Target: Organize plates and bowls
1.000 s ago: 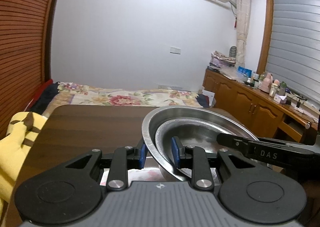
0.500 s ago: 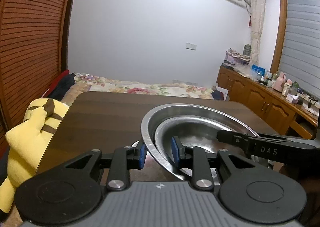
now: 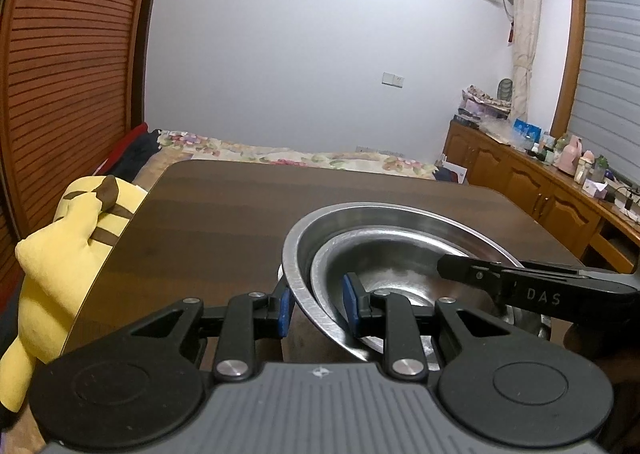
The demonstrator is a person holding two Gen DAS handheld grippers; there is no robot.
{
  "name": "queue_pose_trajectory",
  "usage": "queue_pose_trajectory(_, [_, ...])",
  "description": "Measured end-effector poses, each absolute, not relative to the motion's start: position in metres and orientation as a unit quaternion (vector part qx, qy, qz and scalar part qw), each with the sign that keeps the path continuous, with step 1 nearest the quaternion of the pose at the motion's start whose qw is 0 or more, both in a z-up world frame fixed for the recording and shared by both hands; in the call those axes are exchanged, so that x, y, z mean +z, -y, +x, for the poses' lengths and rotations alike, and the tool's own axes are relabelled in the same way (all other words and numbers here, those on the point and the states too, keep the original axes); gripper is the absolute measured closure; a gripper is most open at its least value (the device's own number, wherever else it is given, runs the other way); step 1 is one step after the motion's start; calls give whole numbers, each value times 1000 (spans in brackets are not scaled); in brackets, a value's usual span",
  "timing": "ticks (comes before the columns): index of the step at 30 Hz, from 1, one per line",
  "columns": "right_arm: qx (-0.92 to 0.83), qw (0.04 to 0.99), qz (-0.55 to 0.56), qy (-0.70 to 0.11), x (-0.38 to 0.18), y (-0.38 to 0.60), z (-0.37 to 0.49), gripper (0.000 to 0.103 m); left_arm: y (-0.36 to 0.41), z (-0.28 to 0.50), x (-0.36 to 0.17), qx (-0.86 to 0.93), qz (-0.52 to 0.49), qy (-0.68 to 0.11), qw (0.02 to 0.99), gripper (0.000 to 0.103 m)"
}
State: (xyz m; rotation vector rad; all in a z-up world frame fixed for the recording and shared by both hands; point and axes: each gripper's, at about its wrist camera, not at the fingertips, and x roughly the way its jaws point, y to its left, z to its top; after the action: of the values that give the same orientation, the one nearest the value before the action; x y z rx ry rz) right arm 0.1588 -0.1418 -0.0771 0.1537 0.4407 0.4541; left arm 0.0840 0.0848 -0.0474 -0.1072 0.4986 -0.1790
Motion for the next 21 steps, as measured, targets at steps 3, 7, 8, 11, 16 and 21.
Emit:
queue_pose_trajectory(3, [226, 946, 79, -220, -79, 140, 160, 76, -86, 84, -51, -85, -54, -249, 963, 76])
queue_pose_trajectory(7, [230, 945, 78, -217, -80, 139, 160, 76, -86, 83, -54, -83, -54, -250, 963, 76])
queue_pose_trajectory(8, [231, 945, 78, -217, -80, 138, 160, 76, -86, 83, -54, -82, -53, -249, 964, 76])
queue_pose_trajectory(11, [233, 945, 77, -217, -81, 139, 161, 76, -85, 83, -53, -82, -52, -248, 964, 76])
queue_pose_trajectory(16, [239, 944, 71, -216, -81, 141, 161, 76, -84, 84, -54, -81, -51, -251, 963, 76])
queue_pose_trajectory(21, [242, 943, 70, -218, -81, 141, 160, 76, -85, 85, -54, -79, -51, -251, 963, 76])
